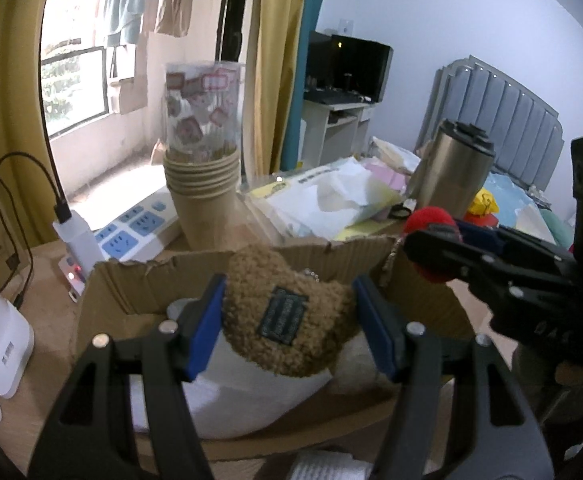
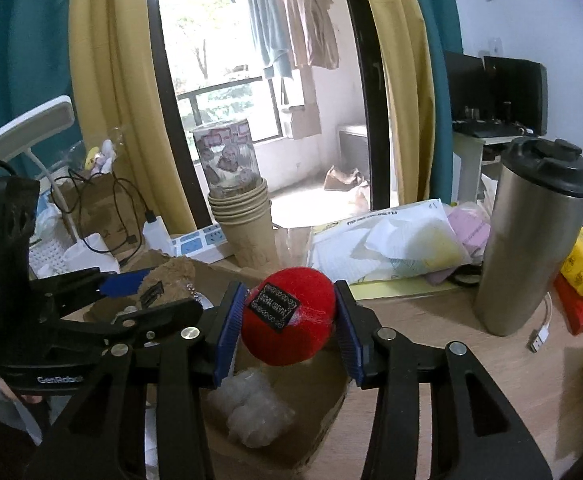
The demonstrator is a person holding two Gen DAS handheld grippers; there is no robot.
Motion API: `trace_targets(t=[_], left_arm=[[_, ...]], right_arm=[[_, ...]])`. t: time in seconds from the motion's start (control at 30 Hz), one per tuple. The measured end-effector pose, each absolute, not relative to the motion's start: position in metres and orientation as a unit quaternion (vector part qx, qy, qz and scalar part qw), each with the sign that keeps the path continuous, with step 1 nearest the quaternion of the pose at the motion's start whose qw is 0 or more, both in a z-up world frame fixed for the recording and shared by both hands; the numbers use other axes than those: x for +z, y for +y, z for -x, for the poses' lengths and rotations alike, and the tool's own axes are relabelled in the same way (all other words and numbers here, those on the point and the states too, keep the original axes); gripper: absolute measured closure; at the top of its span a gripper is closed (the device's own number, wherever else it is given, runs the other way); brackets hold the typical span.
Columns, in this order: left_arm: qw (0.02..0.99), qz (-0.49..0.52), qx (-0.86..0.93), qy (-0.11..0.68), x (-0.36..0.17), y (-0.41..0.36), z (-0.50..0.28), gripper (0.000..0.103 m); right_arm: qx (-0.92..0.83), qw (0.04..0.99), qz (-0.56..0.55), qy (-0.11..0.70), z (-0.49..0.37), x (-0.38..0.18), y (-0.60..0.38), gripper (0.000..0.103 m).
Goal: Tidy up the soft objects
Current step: 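Open both grippers to drop the plush and red pouch into the box, then withdraw both grippers from the box back toward the remaining desk items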
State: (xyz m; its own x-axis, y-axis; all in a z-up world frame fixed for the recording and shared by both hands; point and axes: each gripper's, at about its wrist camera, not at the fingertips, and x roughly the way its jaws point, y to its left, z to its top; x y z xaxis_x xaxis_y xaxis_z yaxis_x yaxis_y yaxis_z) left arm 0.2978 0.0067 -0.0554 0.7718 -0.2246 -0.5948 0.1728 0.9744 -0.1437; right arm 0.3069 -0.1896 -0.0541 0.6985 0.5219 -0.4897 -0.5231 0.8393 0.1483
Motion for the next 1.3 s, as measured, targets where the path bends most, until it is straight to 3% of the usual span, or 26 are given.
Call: trace_targets(t=[0.17, 0.23, 0.3, 0.83, 1.3], left_arm=[[0.939, 0.046, -0.115, 0.321, -0.054, 0.008, -0.298, 0.031], [0.939, 0.05, -0.113, 0.32, -0.053, 0.009, -0.298, 0.015], [0.94, 0.047, -0.109, 0.319, -0.052, 0.01, -0.297, 0.007], [0.951, 0.068, -0.087, 0.287, -0.031, 0.044, -0.256, 0.007], [0.959, 0.097, -0.053, 0.263, -0.026, 0.078, -0.192, 0.007]], right_arm=[[0.28, 0.923, 0.0, 0.262, -0.308, -0.055, -0.192, 0.035], [0.277, 0.926, -0.004, 0.258, -0.307, -0.054, -0.194, 0.034], [0.275, 0.928, -0.01, 0.253, -0.307, -0.053, -0.198, 0.033], [0.273, 0.932, -0.005, 0.24, -0.294, -0.046, -0.204, 0.033], [0.318, 0.924, 0.037, 0.21, -0.22, -0.024, -0.2, 0.033]])
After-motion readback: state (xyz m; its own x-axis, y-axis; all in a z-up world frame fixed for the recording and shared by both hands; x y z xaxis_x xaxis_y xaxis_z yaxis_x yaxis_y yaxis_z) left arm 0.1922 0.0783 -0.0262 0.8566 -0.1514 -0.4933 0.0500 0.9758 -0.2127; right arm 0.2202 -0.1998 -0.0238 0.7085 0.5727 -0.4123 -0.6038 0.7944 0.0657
